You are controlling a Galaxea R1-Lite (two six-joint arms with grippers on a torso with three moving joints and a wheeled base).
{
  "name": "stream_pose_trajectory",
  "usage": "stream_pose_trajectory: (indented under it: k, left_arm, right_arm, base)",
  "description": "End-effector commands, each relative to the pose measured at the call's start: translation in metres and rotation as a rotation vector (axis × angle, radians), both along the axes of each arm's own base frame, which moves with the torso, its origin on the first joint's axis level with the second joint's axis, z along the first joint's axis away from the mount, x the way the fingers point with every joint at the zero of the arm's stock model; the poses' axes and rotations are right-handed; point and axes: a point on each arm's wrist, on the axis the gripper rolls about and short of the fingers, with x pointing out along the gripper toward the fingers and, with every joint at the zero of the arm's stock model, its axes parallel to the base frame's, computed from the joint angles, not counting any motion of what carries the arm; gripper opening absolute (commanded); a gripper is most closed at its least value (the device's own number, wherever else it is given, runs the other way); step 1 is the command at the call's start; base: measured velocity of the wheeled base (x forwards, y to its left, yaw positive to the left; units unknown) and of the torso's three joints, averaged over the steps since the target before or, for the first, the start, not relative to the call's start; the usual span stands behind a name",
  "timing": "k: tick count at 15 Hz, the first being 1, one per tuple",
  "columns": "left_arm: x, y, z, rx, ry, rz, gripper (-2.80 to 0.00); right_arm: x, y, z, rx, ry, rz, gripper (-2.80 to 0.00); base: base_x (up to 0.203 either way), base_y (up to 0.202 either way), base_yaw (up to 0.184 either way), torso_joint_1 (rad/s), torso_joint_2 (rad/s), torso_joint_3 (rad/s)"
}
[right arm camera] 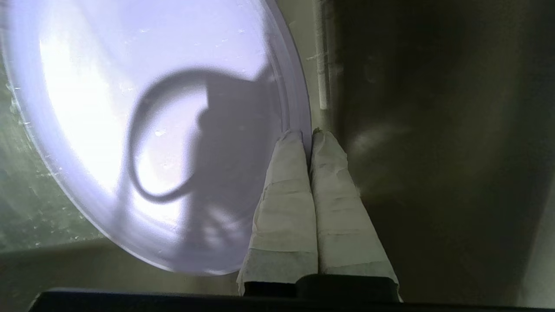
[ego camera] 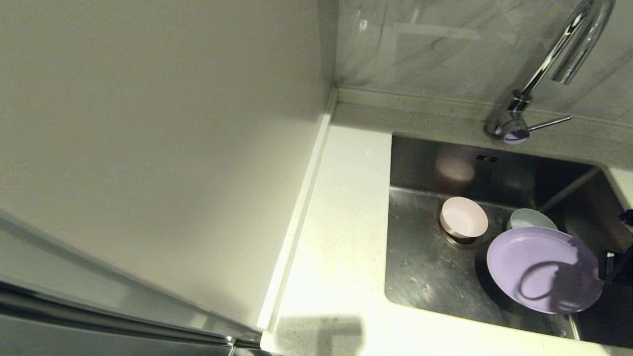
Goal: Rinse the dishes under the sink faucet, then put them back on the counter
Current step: Put a plate into the sink
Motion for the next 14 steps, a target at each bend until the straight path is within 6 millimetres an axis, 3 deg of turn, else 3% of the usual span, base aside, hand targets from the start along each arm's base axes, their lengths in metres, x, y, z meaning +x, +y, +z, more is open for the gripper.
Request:
stream_pose_trajectory:
  k: [1,8,14]
  left_arm:
    - [0.000,0.000,-0.001,0.000,0.002,0.000,-2.80]
    - [0.000,0.000,-0.001,0.000,0.002,0.002,-2.80]
    - [0.000,0.000,-0.001,0.000,0.002,0.000,-2.80]
  right_arm:
    - [-0.009,0.006,0.017,-0.024,-0.036,0.004,-2.80]
    - [-0.004,0.025,-0.006,0.034,0.029,0.087,-2.80]
    - [0.012,0.027,-0.035,0.085,0.088,0.125,-2.80]
  base:
    - [0.000,0.000,0.000,0.000,0.00,0.000]
    - [0.000,0.000,0.000,0.000,0.00,0.000]
    - [0.000,0.000,0.000,0.000,0.00,0.000]
